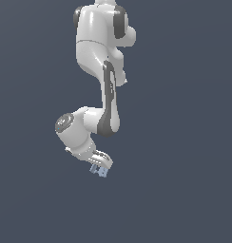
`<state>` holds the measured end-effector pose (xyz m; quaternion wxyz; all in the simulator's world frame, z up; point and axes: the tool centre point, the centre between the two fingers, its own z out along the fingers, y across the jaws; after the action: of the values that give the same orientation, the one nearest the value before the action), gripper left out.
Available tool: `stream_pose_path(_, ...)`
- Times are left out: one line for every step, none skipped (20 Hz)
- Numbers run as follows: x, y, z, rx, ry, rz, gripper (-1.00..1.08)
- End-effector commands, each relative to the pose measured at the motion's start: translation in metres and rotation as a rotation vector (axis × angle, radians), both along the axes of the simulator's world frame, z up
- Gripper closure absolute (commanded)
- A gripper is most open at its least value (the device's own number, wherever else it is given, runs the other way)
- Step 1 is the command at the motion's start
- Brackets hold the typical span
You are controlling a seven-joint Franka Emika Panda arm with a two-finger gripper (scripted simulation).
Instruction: Pick up the object and move it to a goal position.
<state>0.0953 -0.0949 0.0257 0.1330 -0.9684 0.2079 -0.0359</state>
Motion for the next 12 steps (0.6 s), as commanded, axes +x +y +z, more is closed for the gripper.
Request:
stream_pose_path(0.000,0.000,0.000,0.000,0.000,0.000,1.08)
stream_pose_path(0.000,0.000,0.000,0.000,0.000,0.000,1.08)
stream_pose_path(0.000,0.000,0.000,0.000,0.000,0.000,1.08)
stream_pose_path(0.000,0.001,0.000,0.000,0.000,0.000,1.08)
stream_pose_path(0.001,0.004,0.001,0.000,0.000,0.000,1.08)
stream_pose_path(0.001,0.007,0.003,0.000,0.000,0.000,1.08)
stream_pose_path(0.002,0.011,0.004,0.000,0.000,0.000,1.08)
stream_pose_path(0.003,0.015,0.006,0.000,0.000,0.000,1.08)
stream_pose_path(0.004,0.021,0.009,0.000,0.000,0.000,1.08)
stream_pose_path(0.006,0.027,0.011,0.000,0.000,0.000,1.08)
stream_pose_path(0.007,0.035,0.014,0.000,0.000,0.000,1.08)
stream_pose_path(0.009,0.042,0.017,0.000,0.000,0.000,1.08)
